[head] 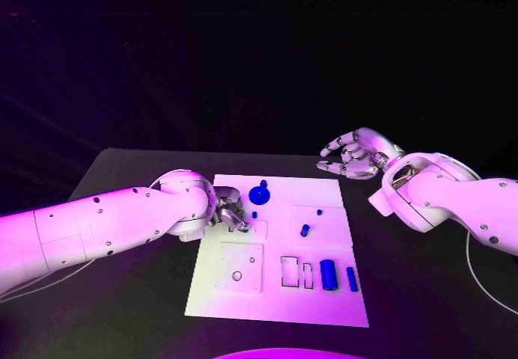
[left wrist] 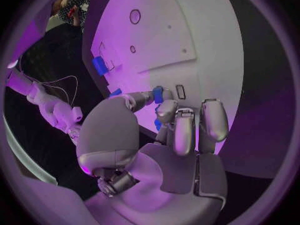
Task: Assemble the parts on the task board
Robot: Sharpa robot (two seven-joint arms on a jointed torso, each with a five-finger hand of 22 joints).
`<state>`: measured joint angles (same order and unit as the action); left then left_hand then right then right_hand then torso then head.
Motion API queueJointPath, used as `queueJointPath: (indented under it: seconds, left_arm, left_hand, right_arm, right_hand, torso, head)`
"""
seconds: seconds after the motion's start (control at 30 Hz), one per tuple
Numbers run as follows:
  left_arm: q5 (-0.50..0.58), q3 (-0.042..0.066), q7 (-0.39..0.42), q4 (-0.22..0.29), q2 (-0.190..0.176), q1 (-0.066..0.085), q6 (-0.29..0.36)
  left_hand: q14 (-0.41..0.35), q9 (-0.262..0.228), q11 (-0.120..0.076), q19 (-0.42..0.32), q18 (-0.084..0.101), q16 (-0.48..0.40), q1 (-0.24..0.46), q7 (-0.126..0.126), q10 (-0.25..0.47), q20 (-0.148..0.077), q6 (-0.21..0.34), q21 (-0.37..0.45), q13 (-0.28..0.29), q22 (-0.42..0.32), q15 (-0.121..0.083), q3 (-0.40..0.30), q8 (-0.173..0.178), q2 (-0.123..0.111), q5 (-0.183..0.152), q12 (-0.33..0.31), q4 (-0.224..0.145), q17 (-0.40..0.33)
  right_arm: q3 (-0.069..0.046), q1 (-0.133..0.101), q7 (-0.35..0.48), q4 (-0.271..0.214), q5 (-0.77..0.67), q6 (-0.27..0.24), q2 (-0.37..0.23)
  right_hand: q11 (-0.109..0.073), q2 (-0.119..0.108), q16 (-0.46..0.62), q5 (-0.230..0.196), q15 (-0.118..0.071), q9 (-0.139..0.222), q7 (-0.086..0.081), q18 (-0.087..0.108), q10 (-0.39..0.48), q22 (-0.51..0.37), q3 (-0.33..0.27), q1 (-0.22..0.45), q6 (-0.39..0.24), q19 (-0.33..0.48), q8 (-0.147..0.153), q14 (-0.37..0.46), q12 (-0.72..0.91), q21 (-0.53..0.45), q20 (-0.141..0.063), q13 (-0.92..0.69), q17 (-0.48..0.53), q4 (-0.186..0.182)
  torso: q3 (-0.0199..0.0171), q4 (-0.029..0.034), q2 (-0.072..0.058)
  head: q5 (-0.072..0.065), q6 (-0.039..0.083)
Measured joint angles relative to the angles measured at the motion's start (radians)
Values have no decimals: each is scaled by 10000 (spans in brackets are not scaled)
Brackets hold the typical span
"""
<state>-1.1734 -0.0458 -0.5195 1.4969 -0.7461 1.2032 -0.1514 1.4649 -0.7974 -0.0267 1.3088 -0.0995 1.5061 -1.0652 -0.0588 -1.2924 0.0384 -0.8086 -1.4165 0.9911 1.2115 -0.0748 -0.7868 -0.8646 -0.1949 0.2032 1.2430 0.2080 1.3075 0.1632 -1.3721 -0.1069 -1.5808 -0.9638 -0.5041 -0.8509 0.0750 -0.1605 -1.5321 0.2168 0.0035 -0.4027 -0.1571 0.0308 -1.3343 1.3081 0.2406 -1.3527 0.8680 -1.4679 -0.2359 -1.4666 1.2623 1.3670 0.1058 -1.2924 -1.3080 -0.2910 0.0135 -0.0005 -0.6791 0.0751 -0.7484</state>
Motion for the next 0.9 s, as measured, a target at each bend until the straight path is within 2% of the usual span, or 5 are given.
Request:
queueJointPath:
  seconds: [0.1, 0.17, 0.33, 0.43, 0.9]
  left_arm:
    - [69, 2, -3, -21, 5, 2, -9]
    - [105, 4, -4, -30, 13, 2, -13]
    - [167, 5, -10, -58, 28, 6, -21]
    - [190, 6, -17, -76, 37, 7, -29]
    - [243, 10, -35, -133, 69, 11, -73]
  left_hand:
    - [21, -34, -36, 29, 0, 0, 150, 2, -36, -28, -2, 0, 5, 9, -21, -1, -3, 42, -3, 39, -1, 0]
    - [21, -42, -36, 28, 0, 0, 248, 3, -36, -28, -4, 0, 12, 11, -21, -342, -4, 19, -36, 39, -343, 0]
    - [21, -40, -66, 28, 1, 39, 333, 2, -67, -28, -35, 0, 36, 43, -21, -342, -7, 15, -37, 39, -343, -1]
    - [21, -38, -70, 64, 161, 39, 409, 39, -72, -64, -73, 0, 36, 58, -21, -342, -8, 69, -38, 39, -343, 0]
    - [-15, -39, -108, 99, 160, 75, 736, 88, -110, -99, -126, 1, 56, 99, -56, -341, -22, 191, -61, 79, -345, -1]
  right_arm:
    - [0, 4, -5, 6, -1, 6, 2]
    - [0, 5, -9, 13, -1, 11, 4]
    - [1, 9, -24, 36, -1, 29, 11]
    - [2, 11, -35, 52, -1, 50, 16]
    - [7, 33, -64, 85, 3, 158, 36]
  right_hand:
    - [0, 0, 0, 0, 0, 7, 0, -1, 0, 0, 0, 0, 0, 0, 0, 0, 0, 0, 0, 9, 0, 0]
    - [0, 0, 0, 0, 0, 11, 0, -1, 0, 0, 16, 0, 0, 0, 0, 0, -29, -38, 0, 12, 1, 15]
    - [1, 0, 0, 0, 0, 11, 0, 0, 0, -1, 28, 0, 0, 0, 0, 0, -48, -58, 0, 12, 1, 28]
    - [1, 0, 39, 0, 0, 11, 0, -1, 72, -1, 28, 0, 0, 20, 0, 0, -48, -58, 20, 23, 2, 28]
    - [0, 0, 39, 0, 0, 10, 0, -2, 72, -3, 28, -1, 0, 37, 0, 0, -48, -97, 37, 38, 3, 28]
  torso:
    - [1, 0, 0]
    - [3, 0, 0]
    - [3, 0, 0]
    - [3, 0, 0]
    - [3, -3, 3]
  head:
    - [1, -7]
    - [1, -8]
    - [14, -25]
    - [25, -35]
    - [28, -64]
